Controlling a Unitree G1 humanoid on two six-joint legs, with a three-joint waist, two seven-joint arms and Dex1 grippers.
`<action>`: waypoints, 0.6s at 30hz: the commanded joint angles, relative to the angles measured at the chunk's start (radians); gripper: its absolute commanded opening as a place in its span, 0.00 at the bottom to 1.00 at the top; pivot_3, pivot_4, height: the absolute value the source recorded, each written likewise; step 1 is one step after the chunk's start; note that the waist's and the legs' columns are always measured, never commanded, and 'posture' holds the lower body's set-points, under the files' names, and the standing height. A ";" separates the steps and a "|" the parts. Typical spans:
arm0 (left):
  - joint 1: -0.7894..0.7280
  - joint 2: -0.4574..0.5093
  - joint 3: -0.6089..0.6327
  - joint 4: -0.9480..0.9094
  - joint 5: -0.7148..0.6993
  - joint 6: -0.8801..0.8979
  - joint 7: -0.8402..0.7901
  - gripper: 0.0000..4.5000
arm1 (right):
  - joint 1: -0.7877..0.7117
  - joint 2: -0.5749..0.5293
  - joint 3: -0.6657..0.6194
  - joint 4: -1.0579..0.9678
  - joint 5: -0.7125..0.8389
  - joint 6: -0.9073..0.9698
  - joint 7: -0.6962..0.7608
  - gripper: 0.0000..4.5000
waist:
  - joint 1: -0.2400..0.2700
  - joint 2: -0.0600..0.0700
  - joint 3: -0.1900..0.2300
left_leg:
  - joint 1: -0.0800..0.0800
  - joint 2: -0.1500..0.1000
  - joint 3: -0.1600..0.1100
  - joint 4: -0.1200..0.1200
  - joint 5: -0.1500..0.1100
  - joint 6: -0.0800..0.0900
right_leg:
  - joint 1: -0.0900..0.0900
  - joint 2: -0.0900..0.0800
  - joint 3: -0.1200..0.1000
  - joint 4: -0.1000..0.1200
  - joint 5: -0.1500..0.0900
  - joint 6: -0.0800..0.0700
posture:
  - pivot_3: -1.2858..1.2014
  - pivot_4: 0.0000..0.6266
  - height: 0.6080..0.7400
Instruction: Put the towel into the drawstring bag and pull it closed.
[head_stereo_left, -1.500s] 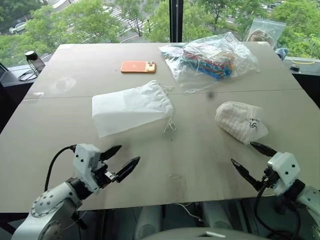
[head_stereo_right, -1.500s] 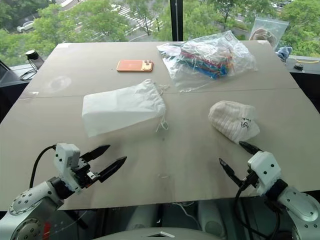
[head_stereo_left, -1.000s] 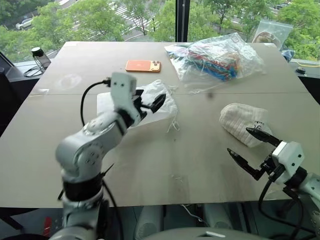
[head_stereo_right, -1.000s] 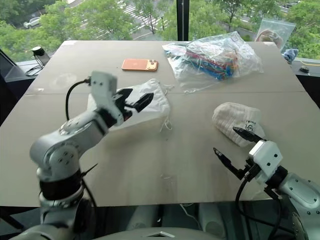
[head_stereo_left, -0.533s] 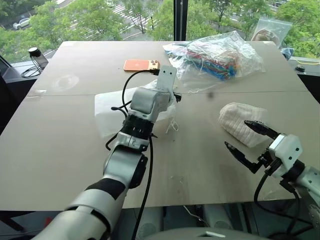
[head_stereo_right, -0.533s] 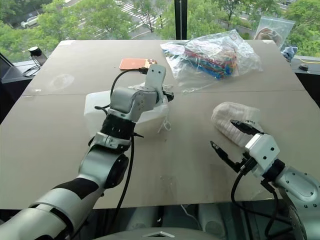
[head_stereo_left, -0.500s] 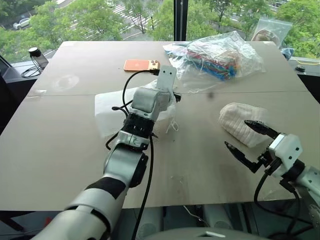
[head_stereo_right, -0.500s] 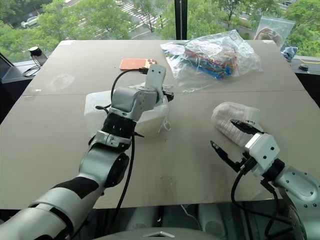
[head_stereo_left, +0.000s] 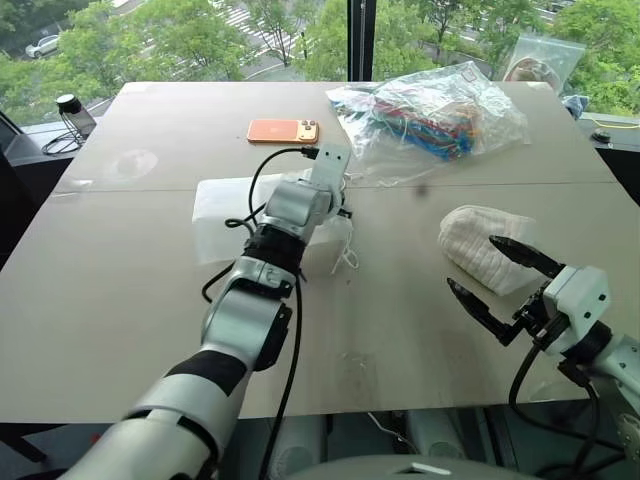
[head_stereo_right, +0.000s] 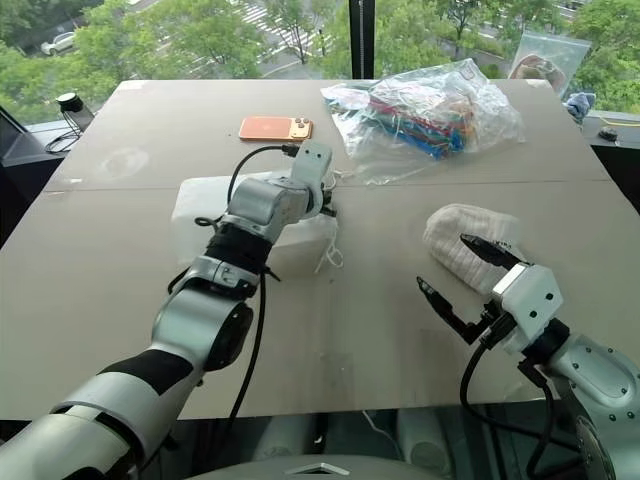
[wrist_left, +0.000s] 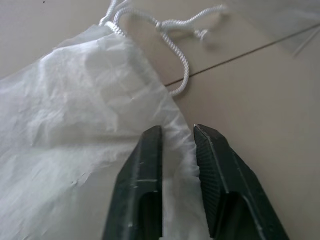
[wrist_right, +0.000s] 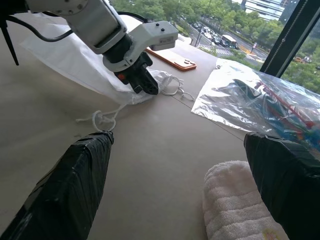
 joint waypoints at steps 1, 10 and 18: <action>0.101 0.199 -0.108 -0.256 0.018 -0.170 -0.311 0.01 | 0.025 -0.001 -0.017 -0.038 0.005 -0.012 0.001 1.00 | 0.000 0.001 0.000 | 0.000 0.001 0.001 -0.001 0.000 0.000 | -0.001 0.000 0.001 0.000 0.001 -0.002 | 0.52 0.24 1.00; 0.267 0.503 0.027 -0.223 -0.126 -0.760 -0.965 0.01 | 0.039 0.018 0.027 -0.025 -0.016 -0.025 -0.007 1.00 | 0.016 0.001 0.000 | -0.003 0.001 0.002 0.001 0.000 0.000 | -0.002 -0.001 0.000 0.000 0.001 -0.007 | 0.52 0.24 1.00; 0.359 0.530 0.183 -0.207 -0.259 -0.589 -1.038 0.29 | 0.065 0.023 0.102 -0.015 -0.050 -0.044 0.015 1.00 | 0.006 0.001 0.000 | -0.003 0.002 0.001 0.003 0.000 0.001 | -0.002 0.000 -0.001 0.002 -0.001 -0.002 | 0.52 0.24 1.00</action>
